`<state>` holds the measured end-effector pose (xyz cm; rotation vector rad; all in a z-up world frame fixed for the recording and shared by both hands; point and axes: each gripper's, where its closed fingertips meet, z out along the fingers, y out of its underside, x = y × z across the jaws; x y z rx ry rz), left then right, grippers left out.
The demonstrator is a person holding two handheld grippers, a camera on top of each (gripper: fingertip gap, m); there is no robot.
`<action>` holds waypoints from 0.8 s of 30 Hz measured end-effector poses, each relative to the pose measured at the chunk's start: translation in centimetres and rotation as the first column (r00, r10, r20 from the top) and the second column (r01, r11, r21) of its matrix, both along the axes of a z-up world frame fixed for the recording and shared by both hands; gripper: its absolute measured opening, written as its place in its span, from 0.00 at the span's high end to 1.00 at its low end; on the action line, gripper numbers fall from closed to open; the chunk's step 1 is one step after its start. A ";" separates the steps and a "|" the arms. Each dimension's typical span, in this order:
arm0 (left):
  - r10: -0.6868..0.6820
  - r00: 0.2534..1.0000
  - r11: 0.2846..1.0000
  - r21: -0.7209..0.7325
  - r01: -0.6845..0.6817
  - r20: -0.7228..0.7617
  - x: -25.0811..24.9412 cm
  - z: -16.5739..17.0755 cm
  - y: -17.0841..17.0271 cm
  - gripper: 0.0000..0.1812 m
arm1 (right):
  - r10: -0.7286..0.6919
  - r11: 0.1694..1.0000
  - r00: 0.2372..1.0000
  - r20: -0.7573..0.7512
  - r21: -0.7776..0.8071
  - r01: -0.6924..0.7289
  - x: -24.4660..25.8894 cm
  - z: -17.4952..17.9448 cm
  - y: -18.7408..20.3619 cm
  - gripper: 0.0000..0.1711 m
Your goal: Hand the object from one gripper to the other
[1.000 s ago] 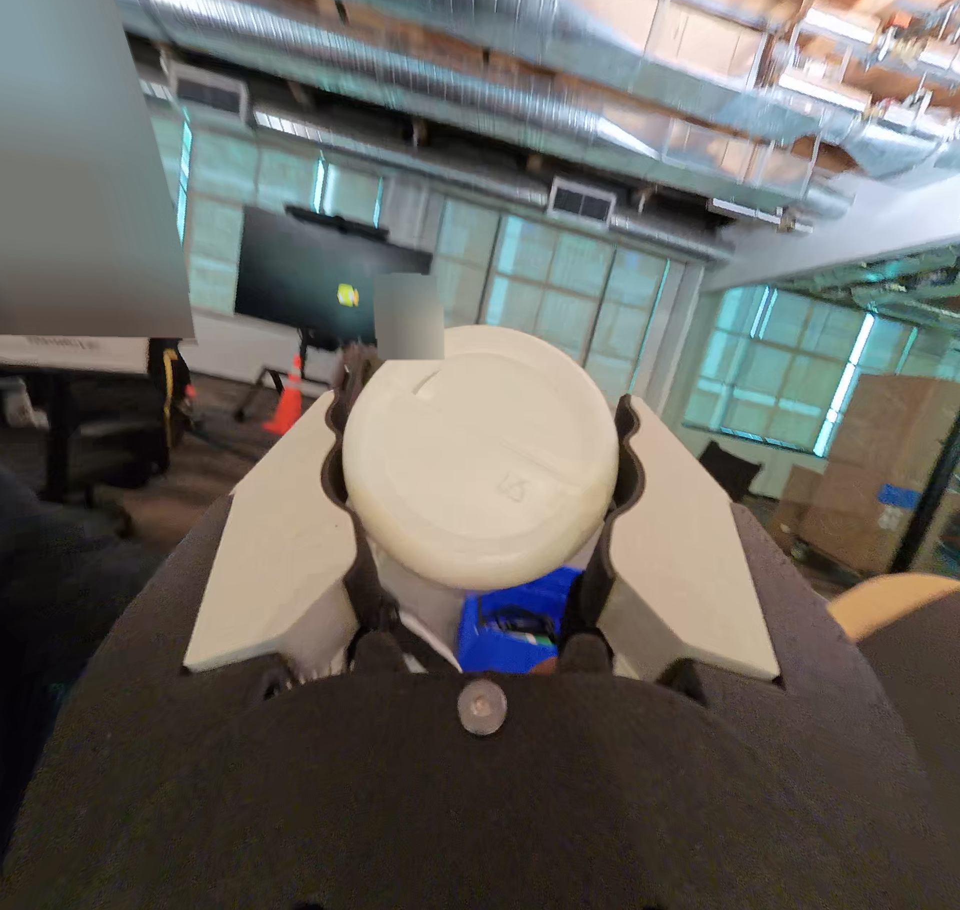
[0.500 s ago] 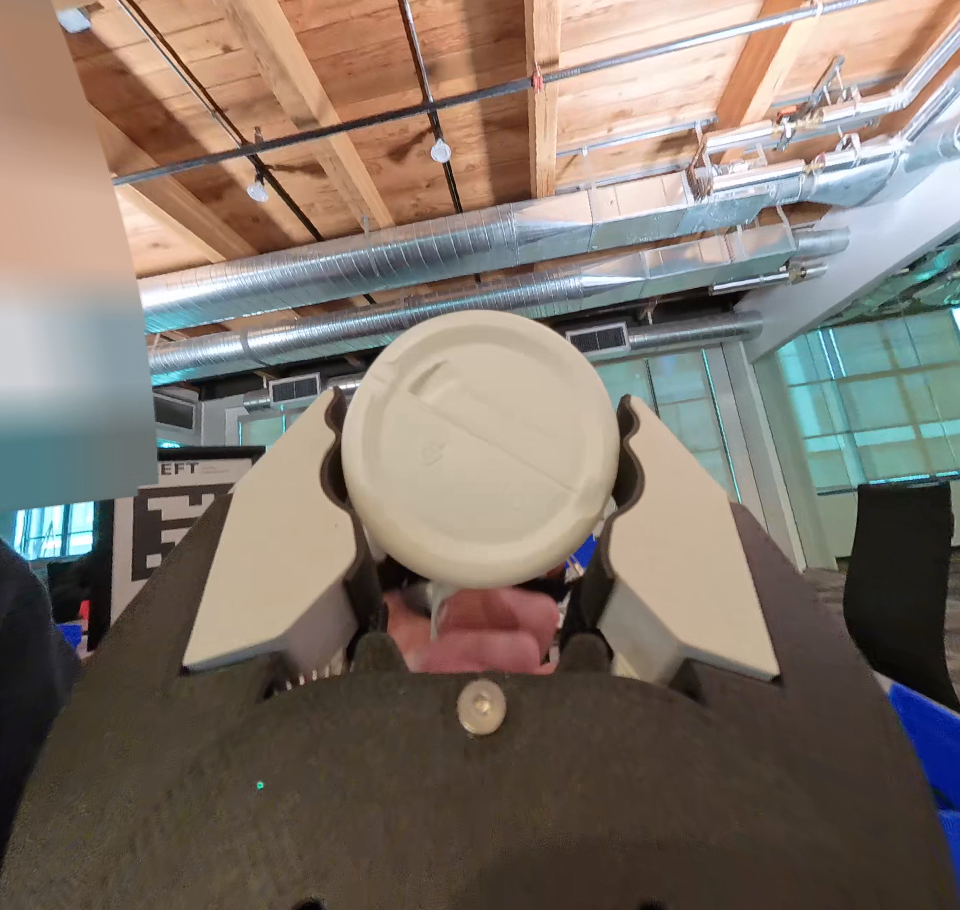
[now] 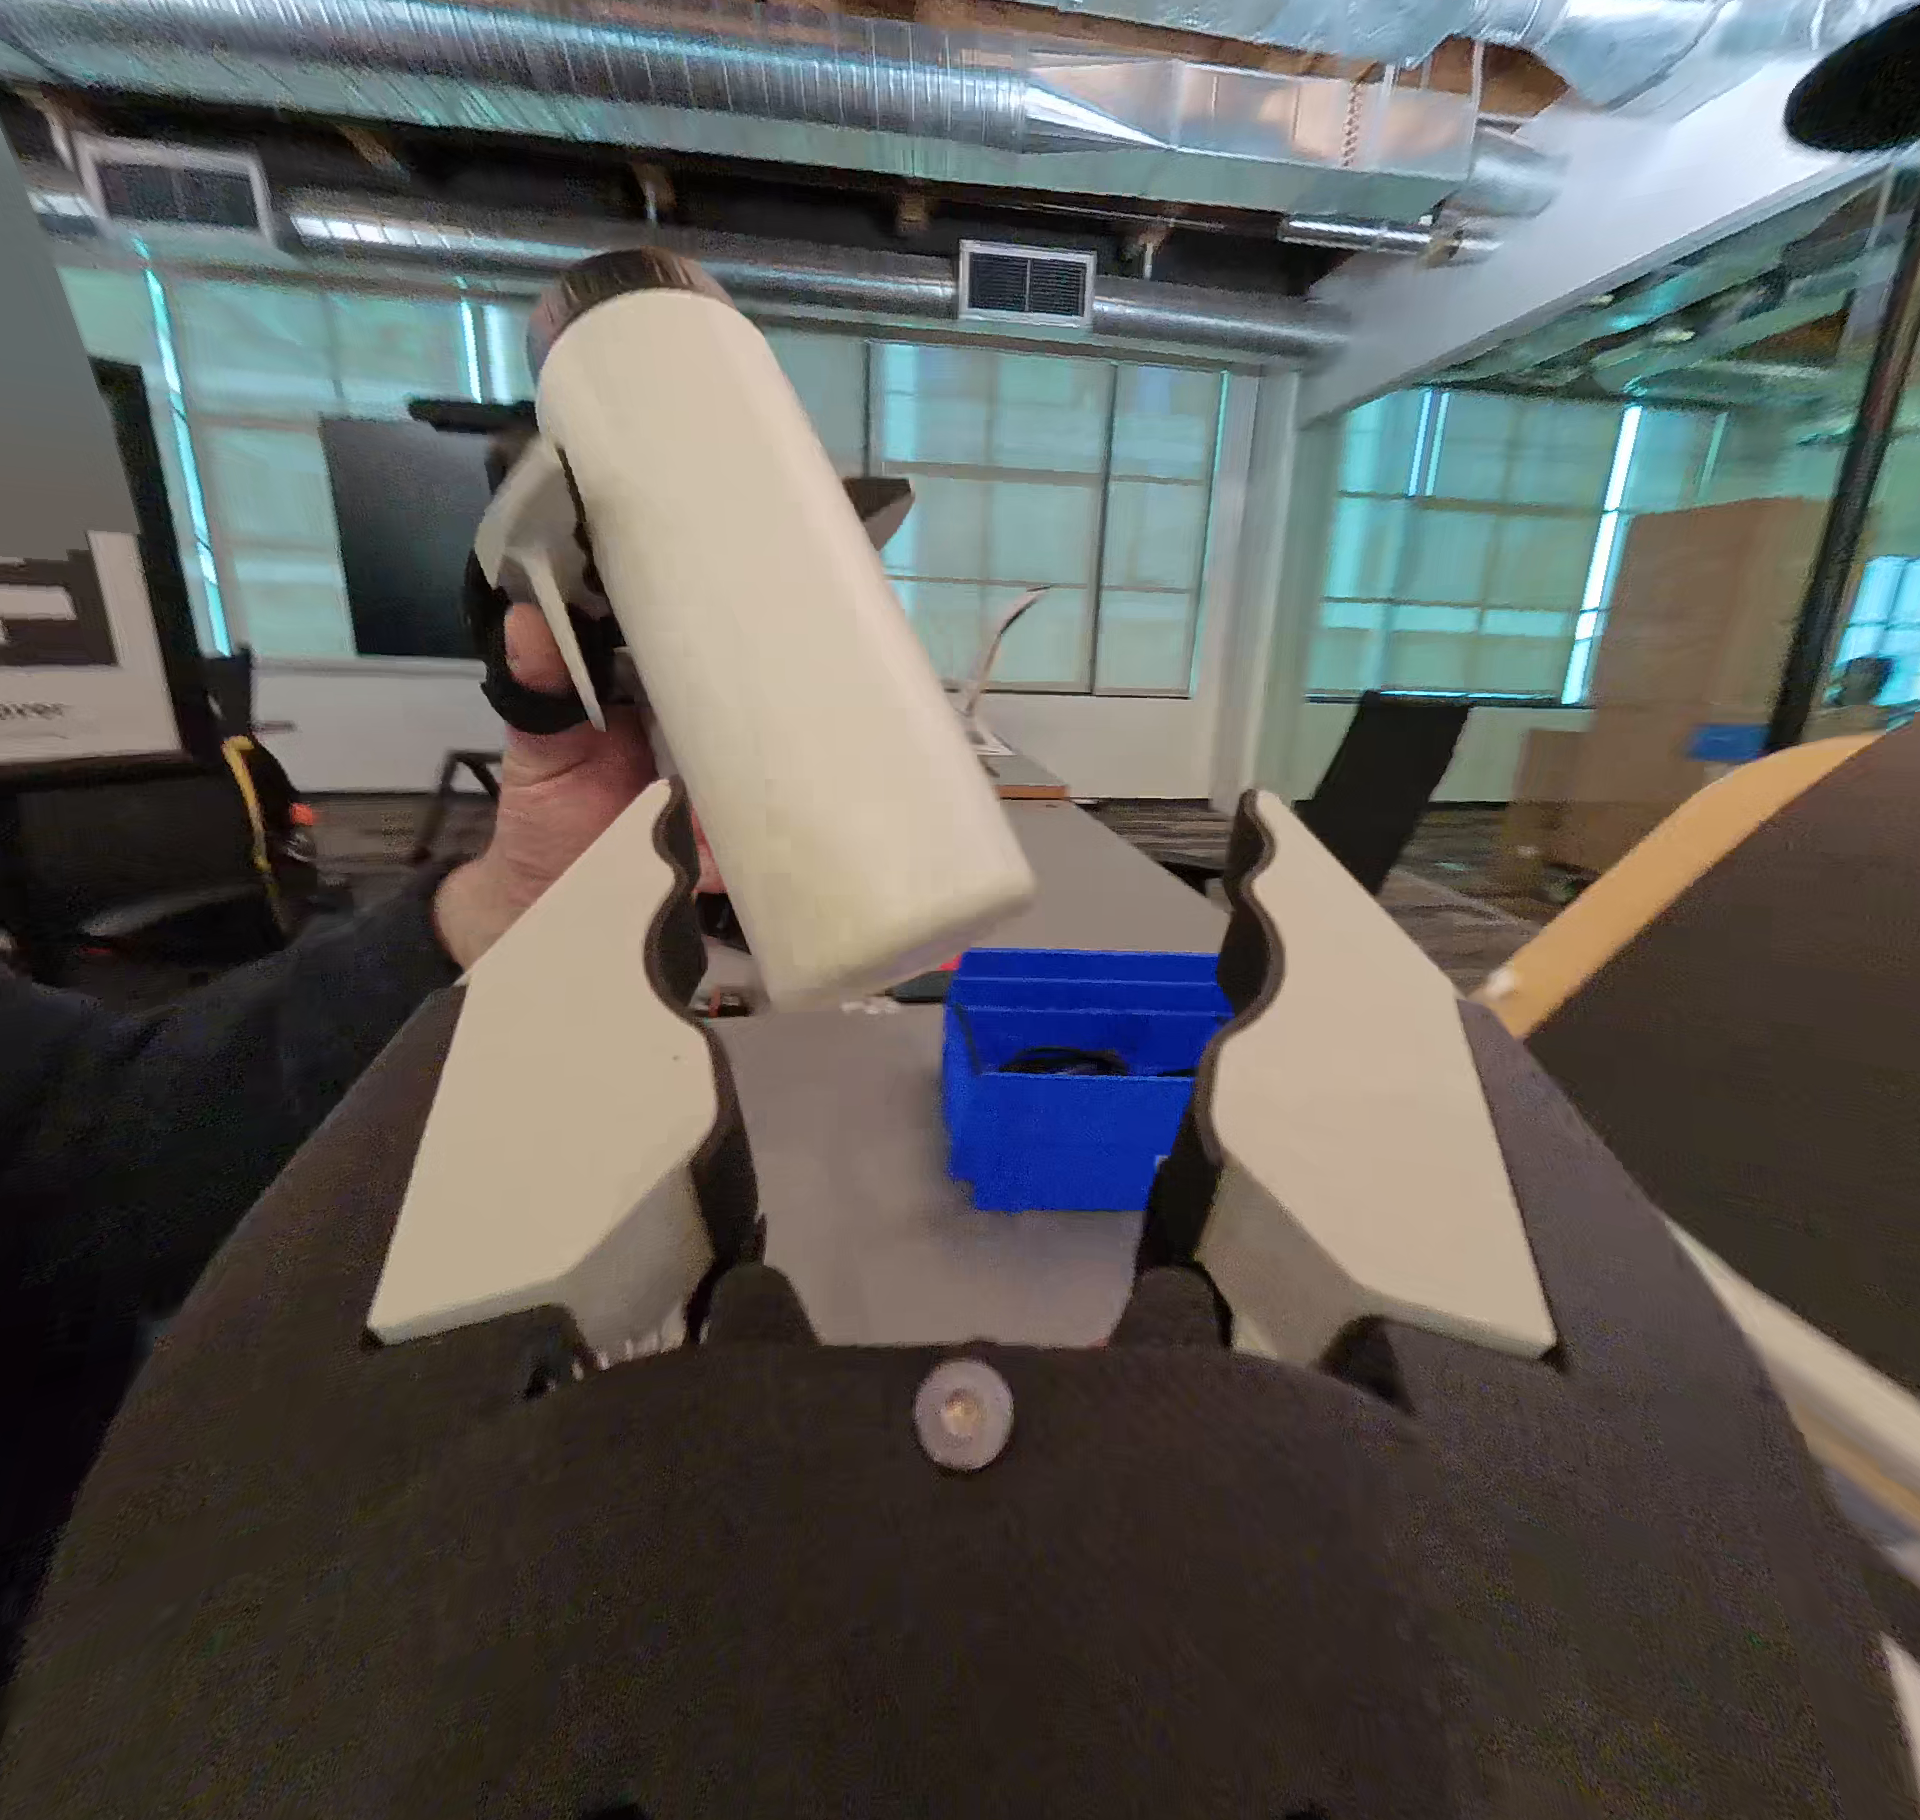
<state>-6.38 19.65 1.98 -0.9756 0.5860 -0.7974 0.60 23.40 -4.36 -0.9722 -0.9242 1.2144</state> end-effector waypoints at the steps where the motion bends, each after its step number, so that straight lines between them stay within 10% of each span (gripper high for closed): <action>1: 0.033 0.996 0.999 -0.009 -0.034 -0.088 0.3 -0.5 0.3 0.46 | -0.013 0.999 1.000 0.013 0.041 0.013 0.6 1.0 -0.3 0.43; 10: 0.330 0.594 0.934 0.162 -0.319 -0.734 3.3 -6.3 3.7 0.46 | -0.020 0.915 0.966 0.256 0.394 -0.086 -4.0 6.5 -5.9 0.39; 24: 0.198 0.600 0.970 0.067 -0.234 -0.775 6.1 -7.9 3.3 0.46 | 0.062 0.900 0.980 0.191 0.414 -0.138 -5.3 5.4 -6.3 0.56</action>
